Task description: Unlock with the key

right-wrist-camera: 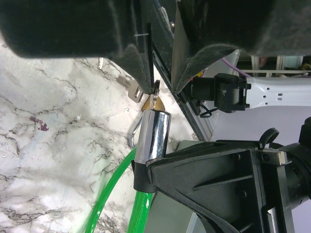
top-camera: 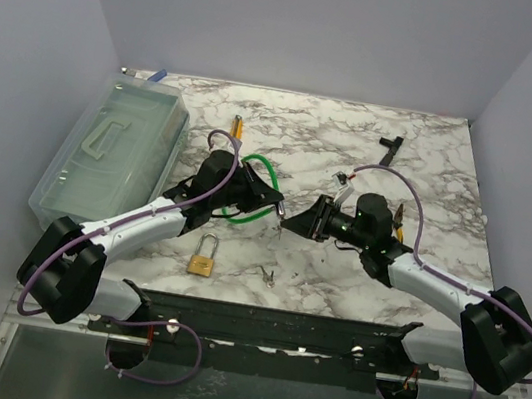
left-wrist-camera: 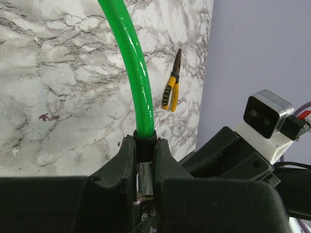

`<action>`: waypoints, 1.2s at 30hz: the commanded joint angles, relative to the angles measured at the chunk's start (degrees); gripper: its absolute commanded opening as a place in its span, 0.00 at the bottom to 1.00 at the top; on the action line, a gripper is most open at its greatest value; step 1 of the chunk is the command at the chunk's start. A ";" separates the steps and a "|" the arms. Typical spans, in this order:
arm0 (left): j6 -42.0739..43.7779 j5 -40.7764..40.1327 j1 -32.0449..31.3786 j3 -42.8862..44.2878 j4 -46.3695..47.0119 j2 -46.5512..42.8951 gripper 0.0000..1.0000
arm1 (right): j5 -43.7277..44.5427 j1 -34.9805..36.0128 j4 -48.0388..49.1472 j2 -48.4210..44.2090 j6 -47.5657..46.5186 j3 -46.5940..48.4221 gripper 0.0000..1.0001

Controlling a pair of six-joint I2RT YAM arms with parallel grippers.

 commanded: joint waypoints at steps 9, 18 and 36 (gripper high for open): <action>-0.98 1.47 0.51 1.45 0.21 -0.14 0.00 | -0.53 -0.29 -1.10 2.28 -1.35 2.54 0.02; -2.57 3.93 0.53 0.61 0.54 -0.49 0.00 | 3.94 -0.29 -0.75 2.53 -2.34 4.72 0.01; -4.04 6.30 -0.19 -2.09 5.19 -0.71 0.00 | 7.48 -0.33 6.27 1.93 2.56 2.80 0.00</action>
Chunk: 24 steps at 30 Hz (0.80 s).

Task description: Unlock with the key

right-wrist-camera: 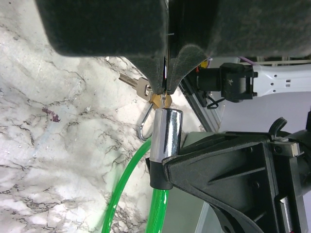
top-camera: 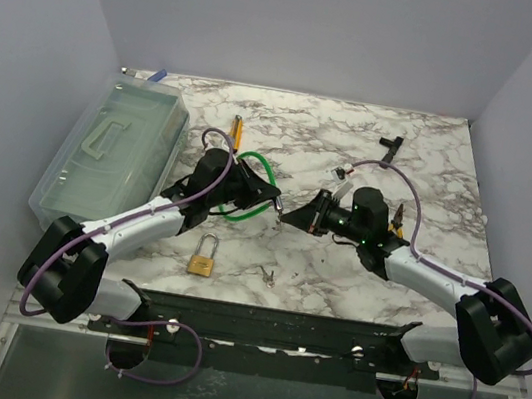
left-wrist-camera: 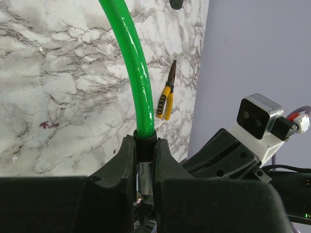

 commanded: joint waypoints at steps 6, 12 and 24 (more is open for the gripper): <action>-1.15 6.89 -1.57 -3.12 8.12 -2.51 0.00 | 2.69 -1.38 14.74 -1.39 9.90 -3.16 0.00; -1.15 8.26 -1.57 -4.25 12.76 -3.84 0.00 | 0.03 -3.37 21.35 -0.51 15.98 -4.52 0.01; -0.84 9.96 -1.57 -6.54 22.48 -8.01 0.00 | -7.88 -5.97 40.36 4.94 28.52 -5.56 0.01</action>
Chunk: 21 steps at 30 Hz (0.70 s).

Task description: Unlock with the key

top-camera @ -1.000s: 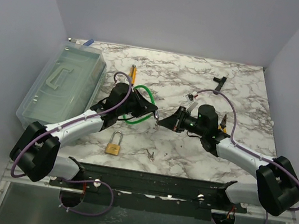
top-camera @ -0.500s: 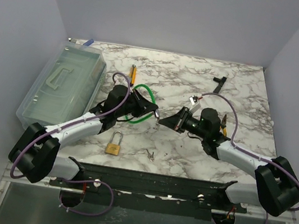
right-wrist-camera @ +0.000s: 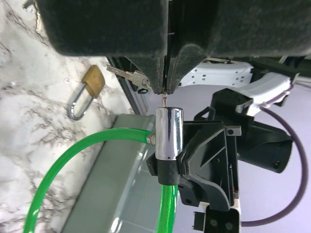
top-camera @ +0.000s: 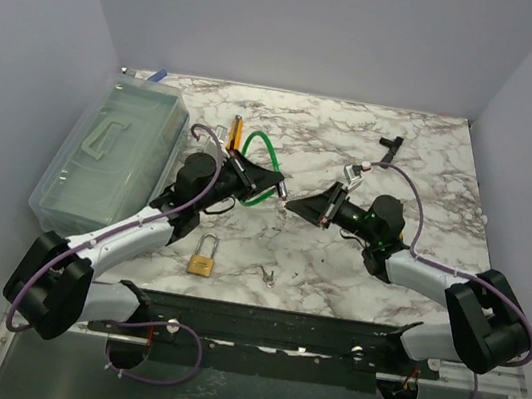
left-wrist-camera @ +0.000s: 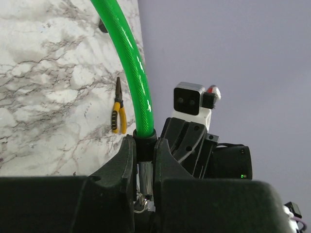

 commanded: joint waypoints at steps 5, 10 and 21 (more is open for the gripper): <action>0.73 9.33 -1.74 -2.05 8.32 -2.93 0.00 | -3.16 -1.52 20.82 5.72 10.09 0.53 0.01; 0.27 11.15 -1.74 -4.43 16.70 -2.93 0.00 | -5.40 -1.65 29.58 9.51 16.17 0.74 0.01; 0.68 13.57 -1.74 -5.83 26.62 -4.44 0.00 | -6.21 -1.87 50.76 20.80 34.24 4.49 0.01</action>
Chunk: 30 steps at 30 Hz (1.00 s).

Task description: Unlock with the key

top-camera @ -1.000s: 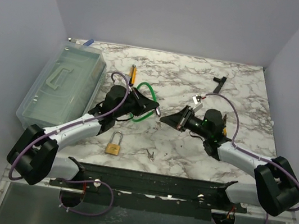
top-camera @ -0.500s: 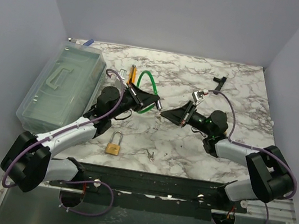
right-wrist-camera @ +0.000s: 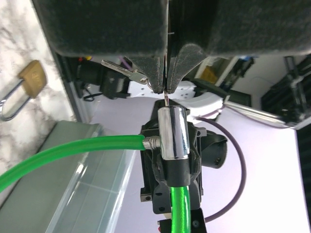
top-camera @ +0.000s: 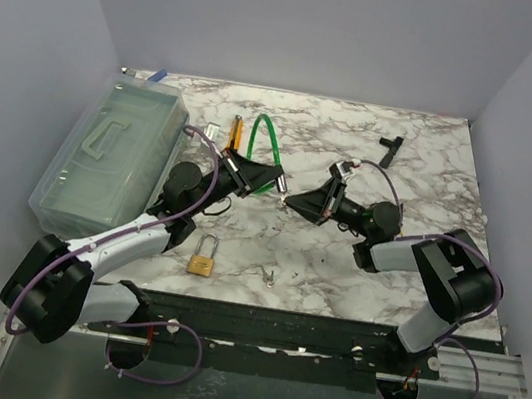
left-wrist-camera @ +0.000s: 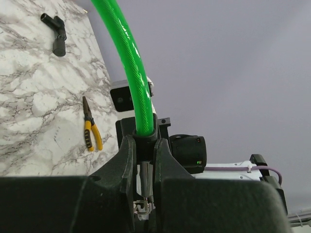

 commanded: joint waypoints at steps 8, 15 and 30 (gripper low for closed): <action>1.21 13.57 -2.04 -0.93 16.90 -2.90 0.00 | 4.19 -0.32 16.22 3.52 13.69 8.22 0.01; -0.32 16.46 -2.03 -0.13 28.29 0.08 0.00 | 4.24 -0.34 16.38 2.75 17.54 12.30 0.01; -7.39 23.00 -1.54 5.45 42.61 9.81 0.00 | 1.38 -0.37 14.51 -1.17 20.22 15.46 0.01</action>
